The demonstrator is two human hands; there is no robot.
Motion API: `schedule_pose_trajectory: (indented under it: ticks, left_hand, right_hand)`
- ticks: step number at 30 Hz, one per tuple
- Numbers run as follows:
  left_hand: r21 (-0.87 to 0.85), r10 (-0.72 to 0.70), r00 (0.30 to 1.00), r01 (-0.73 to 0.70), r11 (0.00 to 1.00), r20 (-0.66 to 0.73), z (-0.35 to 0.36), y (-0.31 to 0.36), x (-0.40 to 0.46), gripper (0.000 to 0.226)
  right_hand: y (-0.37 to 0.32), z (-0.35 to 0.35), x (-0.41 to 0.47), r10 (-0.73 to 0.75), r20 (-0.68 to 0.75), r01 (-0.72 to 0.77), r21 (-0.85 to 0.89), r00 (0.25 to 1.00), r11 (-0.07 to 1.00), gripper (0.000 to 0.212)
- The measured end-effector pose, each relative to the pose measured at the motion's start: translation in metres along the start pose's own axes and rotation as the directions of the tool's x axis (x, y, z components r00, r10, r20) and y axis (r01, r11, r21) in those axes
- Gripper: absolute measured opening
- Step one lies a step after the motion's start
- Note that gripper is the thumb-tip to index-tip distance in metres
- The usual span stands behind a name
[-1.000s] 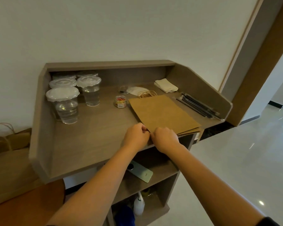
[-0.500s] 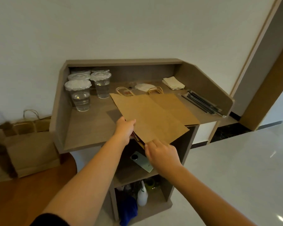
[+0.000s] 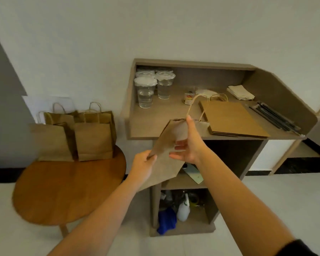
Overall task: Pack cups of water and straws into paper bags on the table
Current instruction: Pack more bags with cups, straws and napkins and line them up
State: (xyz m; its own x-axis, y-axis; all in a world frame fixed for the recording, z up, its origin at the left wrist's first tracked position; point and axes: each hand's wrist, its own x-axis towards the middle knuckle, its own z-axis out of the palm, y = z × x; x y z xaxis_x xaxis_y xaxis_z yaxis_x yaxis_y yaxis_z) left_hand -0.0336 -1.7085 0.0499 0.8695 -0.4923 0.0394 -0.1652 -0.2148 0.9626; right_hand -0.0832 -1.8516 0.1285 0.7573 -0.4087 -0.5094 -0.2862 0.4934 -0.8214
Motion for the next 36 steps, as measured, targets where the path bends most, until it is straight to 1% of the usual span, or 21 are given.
schedule_pose_trajectory:
  ticks: [2, 5, 6, 8, 9, 10, 11, 12, 13, 15, 17, 19, 20, 21, 22, 25, 27, 30, 32, 35, 36]
  left_hand:
    - [0.049, -0.026, 1.0, 0.026, 0.998, 0.001, -0.029, -0.012, -0.01, 0.023]
    - [0.078, -0.116, 0.993, 0.117, 0.99, -0.012, -0.074, -0.032, -0.03, 0.022]
    - [0.068, -0.137, 0.99, 0.135, 0.988, 0.019, -0.087, -0.036, -0.037, 0.021]
    - [-0.063, -0.177, 0.968, 0.191, 0.98, 0.179, -0.11, -0.041, -0.049, 0.032]
    - [-0.203, -0.174, 0.946, 0.234, 0.951, 0.274, -0.121, -0.044, -0.054, 0.04]
    - [-0.382, -0.157, 0.921, 0.298, 0.875, 0.357, -0.133, -0.048, -0.058, 0.044]
    - [-0.547, -0.144, 0.898, 0.373, 0.749, 0.416, -0.144, -0.048, -0.061, 0.047]
    - [-0.642, -0.145, 0.88, 0.434, 0.632, 0.453, -0.154, -0.049, -0.063, 0.052]
    - [-0.653, -0.171, 0.864, 0.475, 0.59, 0.474, -0.163, -0.051, -0.064, 0.061]
    - [-0.527, -0.248, 0.847, 0.495, 0.691, 0.471, -0.173, -0.058, -0.065, 0.071]
    - [-0.389, -0.292, 0.829, 0.497, 0.776, 0.477, -0.169, -0.063, -0.066, 0.067]
    - [-0.292, -0.318, 0.858, 0.45, 0.844, 0.403, -0.161, -0.066, -0.068, 0.056]
    - [-0.252, -0.339, 0.876, 0.433, 0.865, 0.342, -0.156, -0.07, -0.068, 0.04]
    - [-0.229, -0.35, 0.892, 0.419, 0.879, 0.287, -0.152, -0.074, -0.069, 0.02]
    - [-0.204, -0.354, 0.902, 0.405, 0.891, 0.246, -0.149, -0.076, -0.07, 0.014]
    - [-0.068, -0.329, 0.928, 0.345, 0.936, 0.173, -0.143, -0.087, -0.075, 0.028]
    - [-0.049, -0.272, 0.949, 0.283, 0.958, 0.16, -0.136, -0.092, -0.079, 0.026]
    - [-0.014, -0.174, 0.972, 0.178, 0.984, 0.156, -0.121, -0.101, -0.083, 0.025]
    - [0.079, -0.129, 0.989, 0.123, 0.989, 0.077, -0.116, -0.104, -0.085, 0.029]
    - [0.034, -0.113, 0.993, 0.114, 0.993, -0.023, -0.115, -0.105, -0.087, 0.026]
    - [0.075, -0.119, 0.991, 0.123, 0.99, -0.057, -0.116, -0.106, -0.086, 0.026]
  right_hand:
    - [0.01, 0.021, 0.0, 0.037, 0.004, -0.037, 0.002, 0.999, 0.999, 0.078]
    - [0.031, 0.053, -0.003, -0.002, 0.046, 0.003, -0.006, 0.999, 1.0, 0.039]
    - [0.04, 0.064, -0.005, -0.027, 0.062, 0.029, -0.037, 0.998, 0.999, 0.028]
    - [0.064, 0.085, -0.007, -0.07, 0.078, 0.082, -0.171, 0.994, 0.982, 0.023]
    - [0.078, 0.095, -0.009, -0.082, 0.092, 0.102, -0.245, 0.992, 0.964, 0.024]
    - [0.092, 0.104, -0.011, -0.085, 0.108, 0.115, -0.309, 0.99, 0.944, 0.025]
    - [0.106, 0.111, -0.014, -0.089, 0.124, 0.129, -0.362, 0.988, 0.923, 0.024]
    - [0.118, 0.117, -0.016, -0.099, 0.14, 0.148, -0.409, 0.985, 0.901, 0.024]
    - [0.129, 0.121, -0.019, -0.114, 0.16, 0.175, -0.454, 0.981, 0.873, 0.025]
    - [0.149, 0.13, -0.025, -0.146, 0.193, 0.227, -0.513, 0.97, 0.828, 0.029]
    - [0.163, 0.137, -0.031, -0.166, 0.223, 0.263, -0.534, 0.961, 0.804, 0.031]
    - [0.176, 0.141, -0.034, -0.174, 0.262, 0.295, -0.548, 0.949, 0.783, 0.032]
    - [0.18, 0.141, -0.033, -0.173, 0.263, 0.295, -0.548, 0.949, 0.783, 0.033]
    - [0.183, 0.139, -0.032, -0.168, 0.248, 0.281, -0.541, 0.954, 0.793, 0.031]
    - [0.185, 0.136, -0.03, -0.156, 0.218, 0.25, -0.525, 0.963, 0.814, 0.028]
    - [0.189, 0.13, -0.024, -0.046, 0.123, 0.097, -0.447, 0.991, 0.889, 0.016]
    - [0.194, 0.126, -0.02, 0.028, 0.106, 0.027, -0.49, 0.994, 0.871, 0.025]
    - [0.199, 0.128, -0.014, 0.004, 0.122, 0.057, -0.49, 0.993, 0.87, 0.035]
    - [0.201, 0.126, -0.01, -0.027, 0.095, 0.073, -0.53, 0.995, 0.845, 0.036]
    - [0.204, 0.115, -0.004, -0.122, 0.142, 0.182, -0.572, 0.982, 0.8, 0.034]
    - [0.206, 0.11, -0.004, -0.141, 0.164, 0.211, -0.579, 0.976, 0.787, 0.034]
